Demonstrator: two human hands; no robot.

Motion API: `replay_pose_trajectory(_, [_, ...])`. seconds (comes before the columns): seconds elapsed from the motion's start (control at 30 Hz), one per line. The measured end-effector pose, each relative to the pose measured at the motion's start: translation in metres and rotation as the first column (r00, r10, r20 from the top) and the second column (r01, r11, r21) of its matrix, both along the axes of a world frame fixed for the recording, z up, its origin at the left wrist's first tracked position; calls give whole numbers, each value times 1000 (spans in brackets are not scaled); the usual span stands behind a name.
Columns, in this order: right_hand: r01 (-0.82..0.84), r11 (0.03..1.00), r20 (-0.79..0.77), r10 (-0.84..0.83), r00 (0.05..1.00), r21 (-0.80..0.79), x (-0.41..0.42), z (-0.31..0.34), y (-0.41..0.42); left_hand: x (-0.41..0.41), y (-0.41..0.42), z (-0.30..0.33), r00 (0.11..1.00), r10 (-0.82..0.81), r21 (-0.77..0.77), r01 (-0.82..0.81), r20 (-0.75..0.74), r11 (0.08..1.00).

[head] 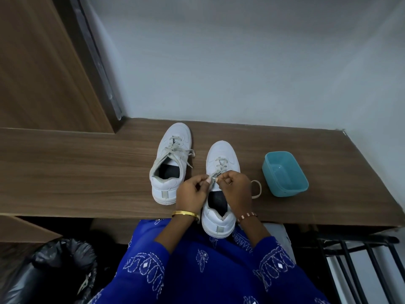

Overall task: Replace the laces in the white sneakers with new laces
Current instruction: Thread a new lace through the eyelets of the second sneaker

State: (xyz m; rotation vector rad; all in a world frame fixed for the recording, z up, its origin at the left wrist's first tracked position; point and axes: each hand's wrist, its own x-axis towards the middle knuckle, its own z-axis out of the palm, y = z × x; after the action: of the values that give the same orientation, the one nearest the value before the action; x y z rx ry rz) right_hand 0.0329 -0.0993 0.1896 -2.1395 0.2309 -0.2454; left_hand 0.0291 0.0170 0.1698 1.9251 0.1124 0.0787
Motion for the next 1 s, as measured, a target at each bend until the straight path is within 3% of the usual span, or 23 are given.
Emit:
replay_pose_trajectory(0.13, [8, 996, 25, -6, 1000, -93, -2, 1, 5, -4, -1, 1, 1000, -26, -44, 27, 16, 999])
replay_pose_trajectory(0.3, [-26, 999, 13, 27, 1000, -26, -1, 3, 1, 3, 0, 3, 996, 5, -99, -14, -93, 995])
replay_pose_trajectory(0.5, [-96, 993, 0, 96, 995, -73, 0, 8, -7, 21, -3, 10, 988, -7, -171, -19, -151, 985])
replay_pose_trajectory(0.57, [-75, 974, 59, 89, 994, -212, -4, 14, -9, 22, -4, 6, 987, 23, -181, -52, -161, 982])
replay_pose_trajectory(0.67, [82, 793, 227, 71, 971, -603, -13, 17, -11, 28, -3, 3, 975, 101, -220, -145, -199, 965])
replay_pose_trajectory(0.77, [-104, 684, -108, 37, 993, -722, -19, 19, -18, 30, -4, 13, 962, 214, -259, -253, -171, 932])
replay_pose_trajectory(0.83, [-223, 715, -300, 20, 954, -663, -18, 18, -25, 29, -5, 26, 952, 276, -344, -305, -132, 888])
replay_pose_trajectory(0.93, [-239, 798, -333, 52, 942, -554, -13, 16, -27, 30, -2, 48, 932, 325, -592, -355, -163, 723])
replay_pose_trajectory(1.0, [-245, 831, -366, 54, 929, -499, -7, 14, -30, 31, 8, 57, 917, 362, -642, -378, -164, 667])
